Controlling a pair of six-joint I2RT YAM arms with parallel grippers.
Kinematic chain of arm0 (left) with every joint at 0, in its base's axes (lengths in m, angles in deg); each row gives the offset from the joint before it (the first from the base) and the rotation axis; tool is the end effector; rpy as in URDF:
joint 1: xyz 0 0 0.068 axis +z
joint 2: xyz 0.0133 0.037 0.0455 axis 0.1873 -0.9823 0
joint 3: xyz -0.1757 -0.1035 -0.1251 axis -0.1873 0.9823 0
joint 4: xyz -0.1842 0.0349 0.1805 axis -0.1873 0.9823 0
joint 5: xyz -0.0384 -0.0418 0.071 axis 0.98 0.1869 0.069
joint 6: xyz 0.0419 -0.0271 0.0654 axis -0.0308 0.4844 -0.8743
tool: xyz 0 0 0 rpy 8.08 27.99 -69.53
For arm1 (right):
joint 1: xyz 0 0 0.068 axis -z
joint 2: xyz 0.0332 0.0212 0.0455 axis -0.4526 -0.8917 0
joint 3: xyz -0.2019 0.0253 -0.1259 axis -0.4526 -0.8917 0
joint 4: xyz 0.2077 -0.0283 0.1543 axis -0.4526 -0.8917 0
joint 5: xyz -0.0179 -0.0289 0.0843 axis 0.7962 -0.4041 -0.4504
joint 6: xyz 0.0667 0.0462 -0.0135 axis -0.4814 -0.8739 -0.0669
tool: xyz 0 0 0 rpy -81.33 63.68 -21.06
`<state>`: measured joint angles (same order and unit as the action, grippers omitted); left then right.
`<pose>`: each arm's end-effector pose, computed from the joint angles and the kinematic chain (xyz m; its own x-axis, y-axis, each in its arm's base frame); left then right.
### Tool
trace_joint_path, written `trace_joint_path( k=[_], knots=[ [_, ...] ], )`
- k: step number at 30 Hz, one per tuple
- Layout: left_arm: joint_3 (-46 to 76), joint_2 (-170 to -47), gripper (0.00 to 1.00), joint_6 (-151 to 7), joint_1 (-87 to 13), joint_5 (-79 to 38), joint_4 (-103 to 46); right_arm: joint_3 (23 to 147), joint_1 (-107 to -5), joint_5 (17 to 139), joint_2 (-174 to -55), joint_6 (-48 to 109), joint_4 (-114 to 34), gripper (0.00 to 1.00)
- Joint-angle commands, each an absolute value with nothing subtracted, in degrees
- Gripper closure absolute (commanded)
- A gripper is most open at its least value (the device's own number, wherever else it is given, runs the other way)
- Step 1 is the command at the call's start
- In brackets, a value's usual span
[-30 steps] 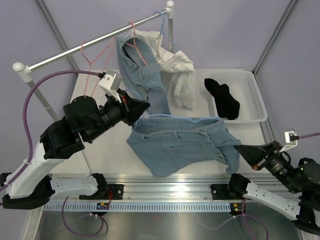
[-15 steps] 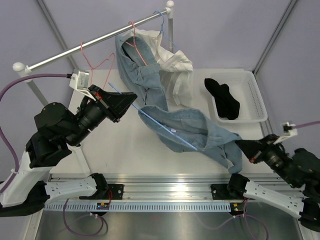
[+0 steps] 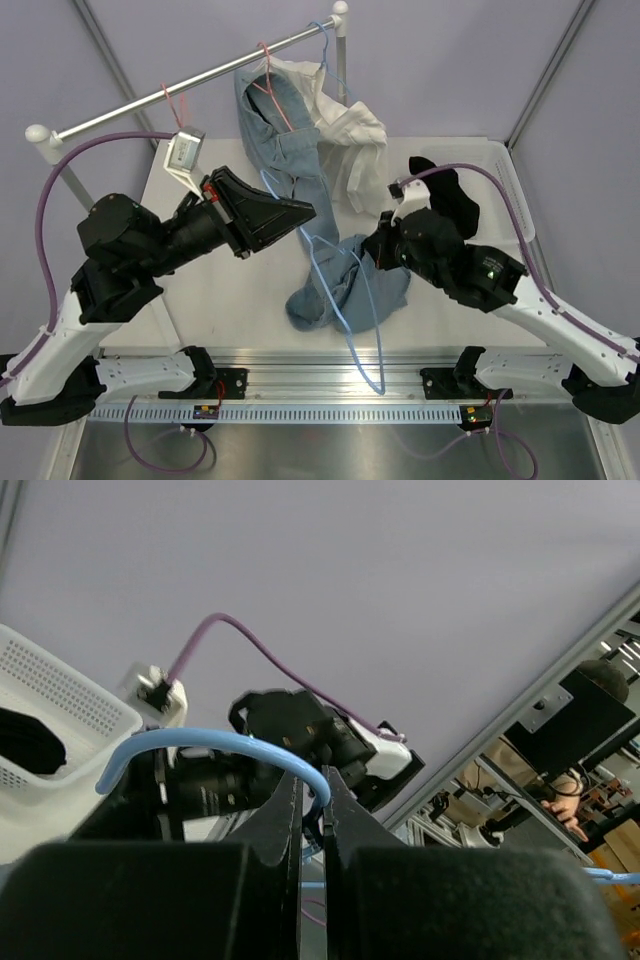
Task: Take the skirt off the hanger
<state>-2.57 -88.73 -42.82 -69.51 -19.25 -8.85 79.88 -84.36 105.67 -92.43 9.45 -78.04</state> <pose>0.0925 -0.1750 0.5302 -0.4883 -0.4306 -0.7590 0.7998 0.1269 -0.5866 0.1576 0.2015 0.3528 -0.5110 0.0103 -0.8595 -0.4425 0.8541 0.2733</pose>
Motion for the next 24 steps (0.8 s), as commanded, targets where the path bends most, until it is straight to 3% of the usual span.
trace_joint_path(
  k=[1, 4, 10, 15, 19, 24],
  knots=[
    [-8.3, -85.7, 1.00, -46.3, -69.5, -16.3, -6.1, 92.4, -78.9, 105.7, -93.3, 15.3, -72.1, 1.00],
    [-7.0, -84.2, 1.00, -49.6, -69.4, -16.9, -1.4, 102.5, -73.2, 108.7, -95.7, 20.1, -76.3, 1.00],
    [7.8, -79.5, 1.00, -53.5, -69.5, -19.1, 1.7, 122.4, -58.2, 109.5, -102.9, 30.4, -77.4, 1.00],
    [21.9, -78.7, 1.00, -53.5, -69.5, -19.8, -0.4, 139.1, -52.4, 110.8, -111.5, 38.3, -73.5, 1.00],
    [33.7, -79.0, 1.00, -52.6, -69.5, -19.8, -6.4, 146.9, -45.5, 105.4, -119.2, 41.0, -68.6, 1.00],
    [39.5, -80.6, 1.00, -52.7, -69.5, -19.9, -10.1, 150.0, -33.0, 97.1, -127.5, 35.6, -67.4, 1.00]
  ],
)
